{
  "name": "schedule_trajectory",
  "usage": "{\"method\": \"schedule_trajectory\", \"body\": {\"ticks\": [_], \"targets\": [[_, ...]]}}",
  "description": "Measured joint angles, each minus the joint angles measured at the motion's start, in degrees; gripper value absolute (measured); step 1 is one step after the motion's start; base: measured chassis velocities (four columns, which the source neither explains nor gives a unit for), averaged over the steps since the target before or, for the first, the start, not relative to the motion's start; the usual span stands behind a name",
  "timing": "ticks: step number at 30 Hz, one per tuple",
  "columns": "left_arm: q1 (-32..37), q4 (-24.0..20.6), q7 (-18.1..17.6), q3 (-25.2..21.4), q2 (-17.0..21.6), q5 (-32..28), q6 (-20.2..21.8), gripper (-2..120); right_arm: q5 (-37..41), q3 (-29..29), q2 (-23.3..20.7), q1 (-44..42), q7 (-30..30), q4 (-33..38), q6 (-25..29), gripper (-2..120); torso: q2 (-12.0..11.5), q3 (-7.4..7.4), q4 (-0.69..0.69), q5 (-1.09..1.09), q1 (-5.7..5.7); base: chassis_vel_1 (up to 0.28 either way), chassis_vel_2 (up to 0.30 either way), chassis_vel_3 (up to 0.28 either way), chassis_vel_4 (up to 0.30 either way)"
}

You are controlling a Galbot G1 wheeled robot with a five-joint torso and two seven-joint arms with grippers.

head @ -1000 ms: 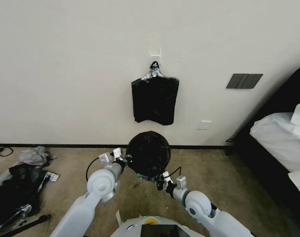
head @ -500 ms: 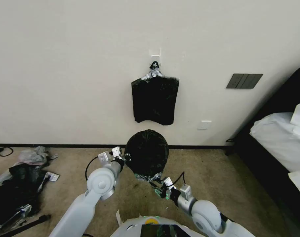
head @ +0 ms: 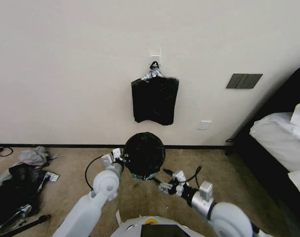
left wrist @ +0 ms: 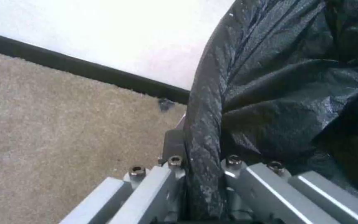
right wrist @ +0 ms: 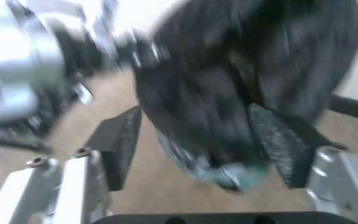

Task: Place a trash bag onto the trash bin.

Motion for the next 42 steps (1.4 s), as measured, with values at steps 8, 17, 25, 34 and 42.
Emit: {"method": "schedule_trajectory", "body": {"ticks": [8, 17, 25, 34, 42], "targets": [[1.8, 0.1, 1.6, 4.1, -0.9, 8.8, -1.4, 1, 18.8, -3.7, 0.1, 16.3, 14.7, 0.4, -11.9, 39, 0.0, 0.0, 0.03, 0.0, 0.0, 0.0, 0.0, 0.0, 0.0], [1.5, 0.3, 2.2, 8.1, -1.1, 14.5, -2.0, 1, 12.6, -18.8, 1.5, 28.2, 20.8, -8.4, -15.4, 6, 0.0, 0.0, -0.01, 0.02, 0.0, 0.0, 0.0, 0.0, 0.0], [0.4, 1.4, 2.1, 9.7, -1.5, 16.3, -2.1, 1, 10.8, -29.2, 3.6, 39.5, 24.7, -16.3, -15.4, 0, 0.0, 0.0, 0.02, 0.0, 0.0, 0.0, 0.0, 0.0, 0.0], [-0.4, 2.0, 1.8, 11.0, -2.5, 19.8, -2.0, 1, 0.5, -38.2, 7.5, 45.3, 26.0, -24.8, -15.4, 0, 0.0, 0.01, 0.01, 0.01, 0.0, 0.0, 0.0, 0.0, 0.0], [0.0, 2.3, 2.2, 12.2, -2.8, 25.7, -1.3, 1, -1.2, -40.9, 10.1, 47.3, 27.7, -30.3, -15.4, 0, 0.0, 0.0, 0.01, 0.01, 0.0, 0.0, 0.0, 0.0, 0.0]]}}
